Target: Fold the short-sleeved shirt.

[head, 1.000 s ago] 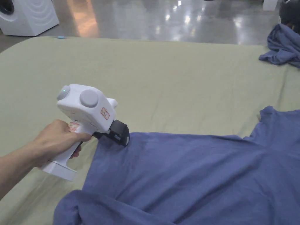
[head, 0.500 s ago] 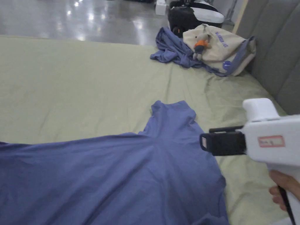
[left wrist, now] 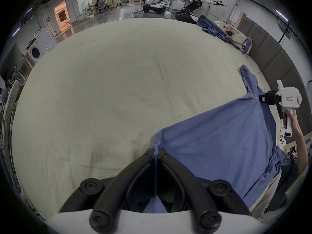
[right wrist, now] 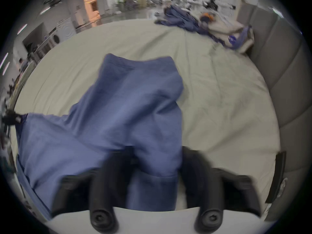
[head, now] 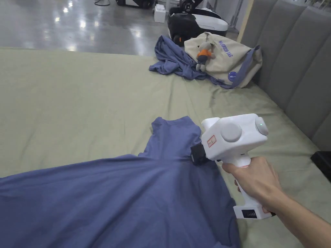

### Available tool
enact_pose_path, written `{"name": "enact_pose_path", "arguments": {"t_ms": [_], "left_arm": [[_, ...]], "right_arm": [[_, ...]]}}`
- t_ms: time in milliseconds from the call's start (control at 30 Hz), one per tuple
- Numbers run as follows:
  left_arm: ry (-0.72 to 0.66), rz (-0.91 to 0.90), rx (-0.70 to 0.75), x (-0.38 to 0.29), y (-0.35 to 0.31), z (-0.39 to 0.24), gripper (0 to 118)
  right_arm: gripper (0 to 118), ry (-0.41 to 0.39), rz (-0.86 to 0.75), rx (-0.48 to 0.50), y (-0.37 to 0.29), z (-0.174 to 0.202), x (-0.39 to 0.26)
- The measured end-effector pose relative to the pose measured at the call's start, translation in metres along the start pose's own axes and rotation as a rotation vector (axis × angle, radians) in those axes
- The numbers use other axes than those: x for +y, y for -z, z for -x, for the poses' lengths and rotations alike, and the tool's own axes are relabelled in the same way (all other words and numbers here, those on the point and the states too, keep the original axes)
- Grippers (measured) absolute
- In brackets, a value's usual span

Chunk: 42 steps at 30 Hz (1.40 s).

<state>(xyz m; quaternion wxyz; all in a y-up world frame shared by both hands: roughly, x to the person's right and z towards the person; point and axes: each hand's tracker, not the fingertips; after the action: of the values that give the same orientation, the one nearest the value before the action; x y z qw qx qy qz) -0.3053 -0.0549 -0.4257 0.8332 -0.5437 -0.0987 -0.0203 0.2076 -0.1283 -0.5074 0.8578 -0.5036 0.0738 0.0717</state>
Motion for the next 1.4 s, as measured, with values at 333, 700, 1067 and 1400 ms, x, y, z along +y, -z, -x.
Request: {"name": "enact_pose_path", "arguments": {"t_ms": [333, 700, 1067, 1400], "left_arm": [[-0.001, -0.131, -0.036, -0.016, -0.04, -0.012, 2], [-0.064, -0.299, -0.189, -0.123, -0.132, 0.007, 2], [-0.182, -0.178, -0.196, -0.234, -0.126, 0.022, 2], [-0.176, -0.086, -0.21, -0.259, -0.129, 0.021, 2]], "right_arm": [[4, 0.088, -0.146, 0.161, -0.048, 0.003, -0.019], [4, 0.051, -0.347, 0.295, -0.208, 0.027, -0.133], [4, 0.072, -0.311, 0.358, -0.266, 0.052, -0.275], [4, 0.188, -0.3, 0.372, -0.251, 0.049, -0.331]]}}
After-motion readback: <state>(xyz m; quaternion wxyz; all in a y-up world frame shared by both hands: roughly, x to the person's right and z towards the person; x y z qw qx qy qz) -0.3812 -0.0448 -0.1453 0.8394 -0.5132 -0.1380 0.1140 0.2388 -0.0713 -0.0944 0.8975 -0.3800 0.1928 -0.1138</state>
